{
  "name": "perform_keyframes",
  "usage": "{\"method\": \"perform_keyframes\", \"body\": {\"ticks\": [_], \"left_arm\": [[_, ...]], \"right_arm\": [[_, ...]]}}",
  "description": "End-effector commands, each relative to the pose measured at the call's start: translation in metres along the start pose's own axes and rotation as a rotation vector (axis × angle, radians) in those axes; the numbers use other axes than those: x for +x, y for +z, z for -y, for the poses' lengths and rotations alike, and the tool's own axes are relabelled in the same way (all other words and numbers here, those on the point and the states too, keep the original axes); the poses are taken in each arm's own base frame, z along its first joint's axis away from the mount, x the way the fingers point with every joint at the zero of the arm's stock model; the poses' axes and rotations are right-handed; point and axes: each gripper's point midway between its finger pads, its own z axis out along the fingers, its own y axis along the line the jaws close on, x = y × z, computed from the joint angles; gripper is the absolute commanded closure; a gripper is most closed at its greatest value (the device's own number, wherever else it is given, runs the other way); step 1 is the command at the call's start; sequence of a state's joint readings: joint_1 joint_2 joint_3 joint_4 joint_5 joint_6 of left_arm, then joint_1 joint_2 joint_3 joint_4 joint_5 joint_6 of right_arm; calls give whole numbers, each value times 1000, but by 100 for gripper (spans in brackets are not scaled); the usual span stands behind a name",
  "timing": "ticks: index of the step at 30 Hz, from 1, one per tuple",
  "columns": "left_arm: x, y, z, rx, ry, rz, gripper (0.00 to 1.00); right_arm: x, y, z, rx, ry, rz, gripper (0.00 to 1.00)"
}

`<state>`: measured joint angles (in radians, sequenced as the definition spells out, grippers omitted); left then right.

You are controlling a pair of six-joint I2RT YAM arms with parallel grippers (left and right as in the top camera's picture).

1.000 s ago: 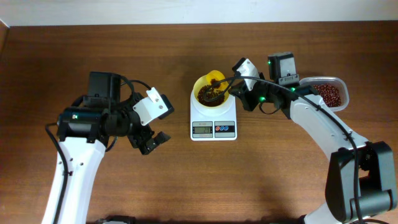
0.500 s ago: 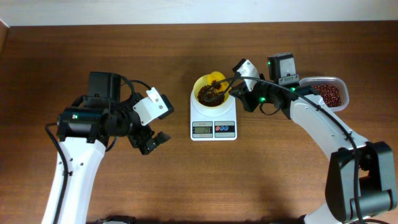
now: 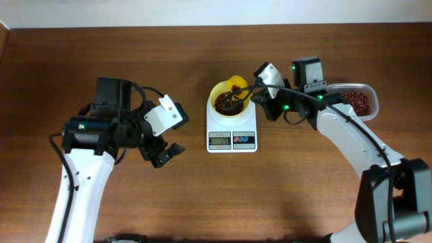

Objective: Scoop item into bowl and weigh 50g on scale
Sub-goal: 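Hold the tilted scoop over the bowl, shaking out remaining beans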

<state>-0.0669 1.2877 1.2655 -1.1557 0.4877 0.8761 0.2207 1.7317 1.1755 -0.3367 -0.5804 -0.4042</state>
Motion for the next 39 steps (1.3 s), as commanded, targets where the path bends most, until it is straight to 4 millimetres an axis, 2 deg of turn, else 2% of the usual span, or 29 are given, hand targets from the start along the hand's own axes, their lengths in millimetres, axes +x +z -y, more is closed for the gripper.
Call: {"method": "perform_keyframes", "body": {"ticks": [1, 3, 6, 8, 13, 15, 19, 21, 23, 26, 29, 31, 32, 35, 39], "left_arm": [[-4, -1, 0, 8, 20, 19, 1], [-4, -1, 0, 8, 20, 19, 1], [-4, -1, 0, 8, 20, 19, 1], [-4, -1, 0, 8, 20, 19, 1], [-4, -1, 0, 8, 20, 19, 1], [-4, -1, 0, 8, 20, 19, 1], [-4, -1, 0, 8, 20, 19, 1], [-4, -1, 0, 8, 20, 19, 1], [-4, -1, 0, 8, 20, 19, 1], [-4, -1, 0, 8, 20, 19, 1], [-4, -1, 0, 8, 20, 19, 1], [-4, -1, 0, 8, 20, 19, 1], [-4, -1, 0, 8, 20, 19, 1], [-4, -1, 0, 8, 20, 19, 1], [-4, -1, 0, 8, 20, 19, 1]], "right_arm": [[-13, -8, 1, 42, -40, 24, 96], [-23, -15, -1, 53, -61, 51, 96], [-16, -7, 1, 87, -67, 10, 96], [-18, -6, -2, 77, -74, 17, 96], [-15, 0, -27, -14, -67, 0, 96], [-17, -1, -25, -6, -73, 7, 96], [-38, -6, -21, 20, -109, 63, 96], [-35, -5, -17, 42, -105, 49, 96], [-31, -7, -3, 125, -101, 15, 96], [-55, -19, -10, 130, -138, 70, 96], [-38, -14, -10, 143, -115, -4, 96], [-43, -15, -13, 147, -128, 9, 96], [-39, -13, -13, 143, -122, -6, 96], [-16, -5, 4, 216, -98, -95, 96], [-21, -4, -3, 209, -111, -87, 96]]}}
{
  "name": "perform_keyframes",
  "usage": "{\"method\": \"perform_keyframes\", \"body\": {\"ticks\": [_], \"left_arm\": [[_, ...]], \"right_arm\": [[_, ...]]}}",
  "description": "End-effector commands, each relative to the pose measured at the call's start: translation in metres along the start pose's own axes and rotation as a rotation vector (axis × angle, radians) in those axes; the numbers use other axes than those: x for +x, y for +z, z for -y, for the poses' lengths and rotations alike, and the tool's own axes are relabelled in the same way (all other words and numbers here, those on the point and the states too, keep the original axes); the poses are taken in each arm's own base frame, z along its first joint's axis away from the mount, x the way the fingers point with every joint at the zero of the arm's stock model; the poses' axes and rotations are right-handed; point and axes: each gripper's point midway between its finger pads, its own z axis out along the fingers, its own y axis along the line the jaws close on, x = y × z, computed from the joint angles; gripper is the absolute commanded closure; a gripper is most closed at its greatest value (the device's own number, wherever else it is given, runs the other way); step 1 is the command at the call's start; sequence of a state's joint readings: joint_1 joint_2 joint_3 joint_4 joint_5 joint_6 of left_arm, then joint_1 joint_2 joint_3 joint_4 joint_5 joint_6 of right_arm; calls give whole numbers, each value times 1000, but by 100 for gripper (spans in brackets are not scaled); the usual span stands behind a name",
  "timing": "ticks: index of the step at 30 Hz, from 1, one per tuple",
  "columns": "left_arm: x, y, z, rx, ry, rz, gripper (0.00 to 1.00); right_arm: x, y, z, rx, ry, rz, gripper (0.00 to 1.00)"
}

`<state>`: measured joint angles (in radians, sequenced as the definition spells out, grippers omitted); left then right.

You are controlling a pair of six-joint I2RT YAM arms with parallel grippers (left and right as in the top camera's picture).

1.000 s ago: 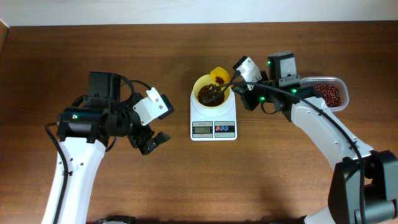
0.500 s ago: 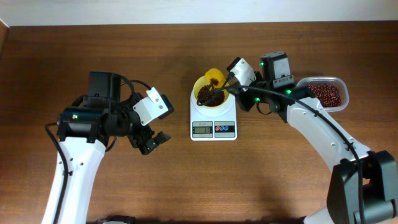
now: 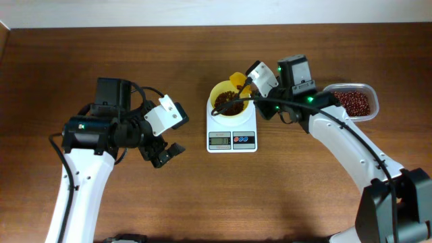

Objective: Scoop item into bowl and weigh 50g on scale
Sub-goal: 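Hold the tilted scoop over the bowl, shaking out remaining beans, then carry the empty scoop with right gripper back to the bean tub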

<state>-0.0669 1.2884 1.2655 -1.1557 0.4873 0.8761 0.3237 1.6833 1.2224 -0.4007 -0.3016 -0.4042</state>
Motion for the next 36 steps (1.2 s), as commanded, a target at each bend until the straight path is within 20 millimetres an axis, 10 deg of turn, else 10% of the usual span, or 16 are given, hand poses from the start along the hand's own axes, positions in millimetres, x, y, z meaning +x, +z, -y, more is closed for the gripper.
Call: {"method": "perform_keyframes", "body": {"ticks": [1, 36], "left_arm": [[-5, -1, 0, 8, 20, 20, 1], [-5, -1, 0, 8, 21, 20, 1]], "right_arm": [[-6, 2, -3, 11, -24, -4, 96], [-23, -10, -7, 186, -110, -23, 96]]}}
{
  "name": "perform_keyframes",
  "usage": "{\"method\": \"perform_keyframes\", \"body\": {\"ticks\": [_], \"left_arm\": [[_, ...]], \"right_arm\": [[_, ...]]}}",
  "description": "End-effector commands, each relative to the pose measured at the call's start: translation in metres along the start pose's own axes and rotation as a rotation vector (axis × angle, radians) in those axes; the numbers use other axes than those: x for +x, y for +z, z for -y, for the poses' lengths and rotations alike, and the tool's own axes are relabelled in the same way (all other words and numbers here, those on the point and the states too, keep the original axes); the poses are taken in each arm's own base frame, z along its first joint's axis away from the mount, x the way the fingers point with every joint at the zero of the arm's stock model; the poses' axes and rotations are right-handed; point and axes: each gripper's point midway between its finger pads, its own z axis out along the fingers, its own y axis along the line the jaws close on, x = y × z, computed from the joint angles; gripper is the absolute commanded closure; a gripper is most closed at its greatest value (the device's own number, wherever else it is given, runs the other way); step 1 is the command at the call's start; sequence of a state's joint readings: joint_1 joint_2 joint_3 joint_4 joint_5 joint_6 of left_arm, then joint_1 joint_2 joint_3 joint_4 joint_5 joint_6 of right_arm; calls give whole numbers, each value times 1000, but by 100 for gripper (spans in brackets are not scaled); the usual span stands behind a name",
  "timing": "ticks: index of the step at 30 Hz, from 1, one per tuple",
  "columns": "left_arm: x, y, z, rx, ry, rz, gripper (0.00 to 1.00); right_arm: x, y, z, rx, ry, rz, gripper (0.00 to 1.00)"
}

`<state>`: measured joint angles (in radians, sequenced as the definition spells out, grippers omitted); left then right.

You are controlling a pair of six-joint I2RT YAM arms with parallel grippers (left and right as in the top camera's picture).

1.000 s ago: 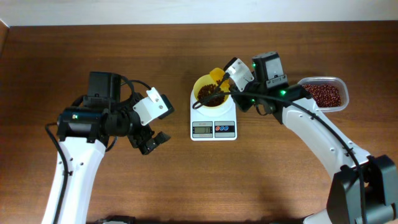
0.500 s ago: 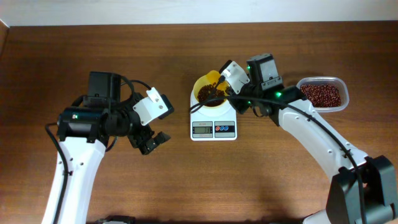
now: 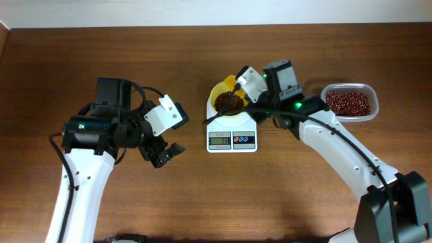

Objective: Scoop item into bowl and weigh 50g on scale
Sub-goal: 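Carry the empty scoop with right gripper back to the bean tub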

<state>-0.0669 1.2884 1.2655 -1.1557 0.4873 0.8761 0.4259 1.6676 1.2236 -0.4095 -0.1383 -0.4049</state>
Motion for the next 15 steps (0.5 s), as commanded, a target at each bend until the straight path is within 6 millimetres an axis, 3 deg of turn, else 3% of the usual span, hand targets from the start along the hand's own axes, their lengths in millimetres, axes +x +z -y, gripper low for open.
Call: {"method": "perform_keyframes", "body": {"ticks": [1, 4, 7, 9, 11, 13, 15], "left_arm": [[-5, -1, 0, 8, 20, 20, 1], [-5, -1, 0, 8, 20, 20, 1], [-5, -1, 0, 8, 21, 20, 1], [-5, -1, 0, 8, 20, 20, 1], [-5, -1, 0, 8, 20, 20, 1], [-5, -1, 0, 8, 20, 20, 1], [-5, -1, 0, 8, 21, 20, 1]], "right_arm": [[-15, -14, 14, 104, -29, 23, 96], [-18, -30, 32, 163, -10, 43, 96], [-18, -85, 82, 416, 32, 45, 96], [-14, -117, 101, 482, 69, 62, 96], [11, -137, 118, 517, 119, 9, 96], [69, -150, 141, 538, 224, -148, 96], [105, -155, 158, 552, 301, -233, 96]]}}
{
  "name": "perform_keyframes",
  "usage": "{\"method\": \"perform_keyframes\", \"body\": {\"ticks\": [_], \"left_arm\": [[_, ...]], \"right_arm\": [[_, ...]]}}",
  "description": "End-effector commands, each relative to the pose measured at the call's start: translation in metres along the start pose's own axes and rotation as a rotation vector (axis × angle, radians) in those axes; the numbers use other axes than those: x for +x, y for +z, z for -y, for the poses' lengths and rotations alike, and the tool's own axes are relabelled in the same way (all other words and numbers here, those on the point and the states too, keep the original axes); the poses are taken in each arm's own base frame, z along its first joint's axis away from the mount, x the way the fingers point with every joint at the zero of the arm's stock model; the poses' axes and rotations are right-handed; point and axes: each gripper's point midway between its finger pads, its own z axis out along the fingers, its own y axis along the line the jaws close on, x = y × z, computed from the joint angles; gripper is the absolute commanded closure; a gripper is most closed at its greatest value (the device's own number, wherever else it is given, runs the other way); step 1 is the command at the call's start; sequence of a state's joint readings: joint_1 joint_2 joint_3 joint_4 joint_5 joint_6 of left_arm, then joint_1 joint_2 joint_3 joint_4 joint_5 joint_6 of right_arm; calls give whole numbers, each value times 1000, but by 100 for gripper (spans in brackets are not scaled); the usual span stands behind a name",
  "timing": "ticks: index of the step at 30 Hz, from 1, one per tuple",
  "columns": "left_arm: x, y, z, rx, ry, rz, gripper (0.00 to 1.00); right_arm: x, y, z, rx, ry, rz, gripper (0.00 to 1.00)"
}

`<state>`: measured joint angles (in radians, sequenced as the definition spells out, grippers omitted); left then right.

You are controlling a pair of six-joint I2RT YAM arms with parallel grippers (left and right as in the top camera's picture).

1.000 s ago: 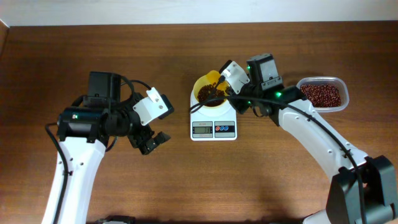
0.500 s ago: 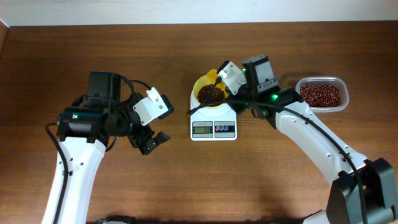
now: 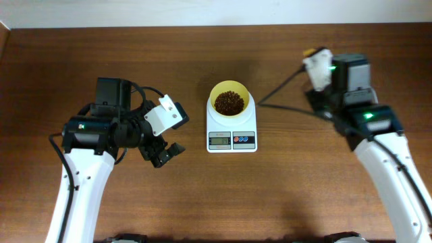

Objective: Scoop item into bowl and weigh 50g on scale
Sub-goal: 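Carry the empty scoop with right gripper back to the bean tub, then dip the scoop into the red beans again with right gripper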

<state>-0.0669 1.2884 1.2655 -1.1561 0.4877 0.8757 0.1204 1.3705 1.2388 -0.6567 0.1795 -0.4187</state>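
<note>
A yellow bowl (image 3: 229, 101) holding dark red-brown beans stands on the white scale (image 3: 231, 133) at the table's middle. My right gripper (image 3: 312, 55) is far to the right of the bowl, near the back. A small piece of the yellow scoop (image 3: 308, 51) shows at its tip, and the gripper is shut on it. The bean container is hidden under the right arm. Left of the scale, my left gripper (image 3: 166, 152) is open and holds nothing.
A black cable (image 3: 283, 101) runs from the right arm toward the scale's right side. The wooden table (image 3: 202, 196) ends at a pale wall along the back.
My right gripper, which was at the bowl's rim with the scoop, is now far to the right near the back. The bean container is now covered by the arm. The left arm is unchanged.
The right gripper held the yellow scoop in the bowl on the scale, coming from the right. At each later moment it stood further left over the bowl with the scoop tilted there. Now it is away at the right and the bowl holds beans. The left arm never moved.
</note>
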Motion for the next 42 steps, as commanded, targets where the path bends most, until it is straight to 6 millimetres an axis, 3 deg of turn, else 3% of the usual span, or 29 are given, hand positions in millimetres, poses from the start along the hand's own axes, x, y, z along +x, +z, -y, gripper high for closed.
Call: {"method": "perform_keyframes", "body": {"ticks": [1, 3, 6, 10, 13, 15, 22, 32, 42], "left_arm": [[-5, -1, 0, 7, 21, 19, 1], [-5, -1, 0, 7, 21, 19, 1], [-5, -1, 0, 7, 21, 19, 1], [-5, -1, 0, 7, 21, 19, 1], [-5, -1, 0, 7, 21, 19, 1], [-5, -1, 0, 7, 21, 19, 1], [-5, -1, 0, 7, 21, 19, 1], [-5, -1, 0, 7, 21, 19, 1], [-5, -1, 0, 7, 21, 19, 1]], "right_arm": [[39, 18, 38, 49, 97, -119, 96], [59, 36, 48, 48, 164, -181, 96], [80, 58, 48, 35, 255, -256, 96], [106, 87, 25, -56, 267, -361, 96], [112, 103, 0, -171, 298, -382, 96], [117, 109, -5, -186, 325, -405, 96], [113, 108, -10, -235, 452, -387, 96], [128, 105, 17, -299, 620, -346, 96], [115, 102, 5, -394, 643, -298, 96]]}}
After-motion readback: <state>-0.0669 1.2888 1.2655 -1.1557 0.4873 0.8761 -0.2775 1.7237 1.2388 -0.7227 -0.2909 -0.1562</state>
